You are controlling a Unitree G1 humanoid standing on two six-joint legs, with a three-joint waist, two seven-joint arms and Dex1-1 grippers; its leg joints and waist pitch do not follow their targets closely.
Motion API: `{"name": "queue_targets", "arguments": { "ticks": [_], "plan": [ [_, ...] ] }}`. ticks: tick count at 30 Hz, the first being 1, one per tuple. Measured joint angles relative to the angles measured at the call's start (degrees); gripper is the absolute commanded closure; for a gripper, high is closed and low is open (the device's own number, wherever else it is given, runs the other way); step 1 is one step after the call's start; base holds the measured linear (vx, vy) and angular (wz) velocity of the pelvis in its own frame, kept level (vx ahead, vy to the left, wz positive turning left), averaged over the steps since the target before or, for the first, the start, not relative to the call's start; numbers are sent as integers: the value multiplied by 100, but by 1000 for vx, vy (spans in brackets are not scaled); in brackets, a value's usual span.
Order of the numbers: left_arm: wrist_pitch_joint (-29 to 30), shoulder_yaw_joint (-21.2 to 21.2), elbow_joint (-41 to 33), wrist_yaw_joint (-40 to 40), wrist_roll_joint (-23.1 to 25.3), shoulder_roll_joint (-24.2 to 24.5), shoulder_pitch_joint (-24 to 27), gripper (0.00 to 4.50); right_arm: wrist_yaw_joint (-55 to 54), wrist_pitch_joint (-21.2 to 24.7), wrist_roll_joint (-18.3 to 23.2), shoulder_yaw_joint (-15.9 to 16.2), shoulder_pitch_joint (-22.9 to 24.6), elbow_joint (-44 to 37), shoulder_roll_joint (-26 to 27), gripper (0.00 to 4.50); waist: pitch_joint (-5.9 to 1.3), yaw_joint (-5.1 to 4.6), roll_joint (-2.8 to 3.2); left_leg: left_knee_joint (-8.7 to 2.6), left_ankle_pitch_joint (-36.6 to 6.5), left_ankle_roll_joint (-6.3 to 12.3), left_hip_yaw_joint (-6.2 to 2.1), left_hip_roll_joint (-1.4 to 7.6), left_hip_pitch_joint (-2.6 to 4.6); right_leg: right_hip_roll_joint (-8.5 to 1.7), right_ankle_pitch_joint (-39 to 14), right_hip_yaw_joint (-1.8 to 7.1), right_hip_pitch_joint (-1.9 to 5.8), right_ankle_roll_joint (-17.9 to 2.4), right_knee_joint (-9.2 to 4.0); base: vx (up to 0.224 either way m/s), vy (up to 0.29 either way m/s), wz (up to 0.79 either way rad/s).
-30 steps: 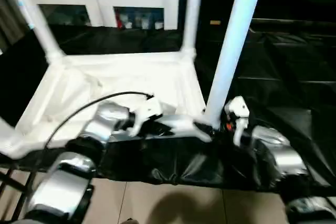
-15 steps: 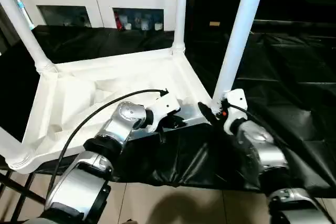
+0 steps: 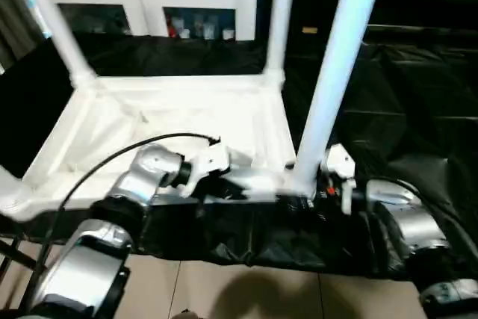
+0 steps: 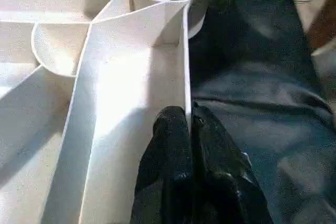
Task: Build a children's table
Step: Rotate leg to tighten
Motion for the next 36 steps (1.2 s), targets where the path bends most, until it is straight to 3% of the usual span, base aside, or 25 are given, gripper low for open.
{"name": "queue_targets", "arguments": {
  "ticks": [9, 16, 19, 24, 32, 33, 36],
  "plan": [
    [-81, -45, -5, -367, -77, 130, 3, 450, 355, 136, 119, 98, 0, -128, -63, 161, 1, 19, -3, 5, 0, 3, 0, 1, -23, -1, 0, 0, -23, 0, 8, 0, 0, 0],
    [-80, -44, -4, -369, -84, 116, 10, 450, 289, 232, 151, 60, 105, -253, -29, 172, 0, 35, -5, 10, 0, 3, 0, 2, -22, -1, 0, 0, -25, 0, 15, 0, 0, 0],
    [32, -38, 59, 290, 72, -29, -40, 450, -561, 217, 76, -198, 129, -55, 286, 173, -5, 31, -13, 21, 1, -1, 0, 6, -9, -1, 4, 0, -8, -4, 24, 0, 0, 0],
    [441, 26, 261, 1359, 273, -457, -169, 450, -2226, 183, -130, -566, -137, 523, 724, 174, -4, -63, -17, 18, -12, -27, 1, -3, 82, -3, -2, 12, 65, 26, 5, 0, 0, 0],
    [790, 55, 492, 2725, 501, -1086, -335, 450, -4852, 129, -477, -1001, -610, 1191, 1496, 174, -36, -201, 25, -2, -12, -26, 0, -18, 87, -6, 2, 21, 90, 27, -11, 0, 0, 0],
    [790, 54, 493, 2777, 522, -1117, -347, 450, -5039, 57, -495, -1045, -616, 1234, 1563, 139, -36, -202, 25, -4, -12, -26, -4, -18, 87, -6, 1, 19, 90, 28, -13, 0, 0, 0],
    [790, 53, 494, 2773, 523, -1120, -362, 450, -5209, -157, -505, -1104, -616, 1320, 1658, 102, -37, -204, 27, -8, -12, -26, -4, -19, 83, -6, 2, 19, 87, 28, -14, 0, 0, 0]
  ]
}}
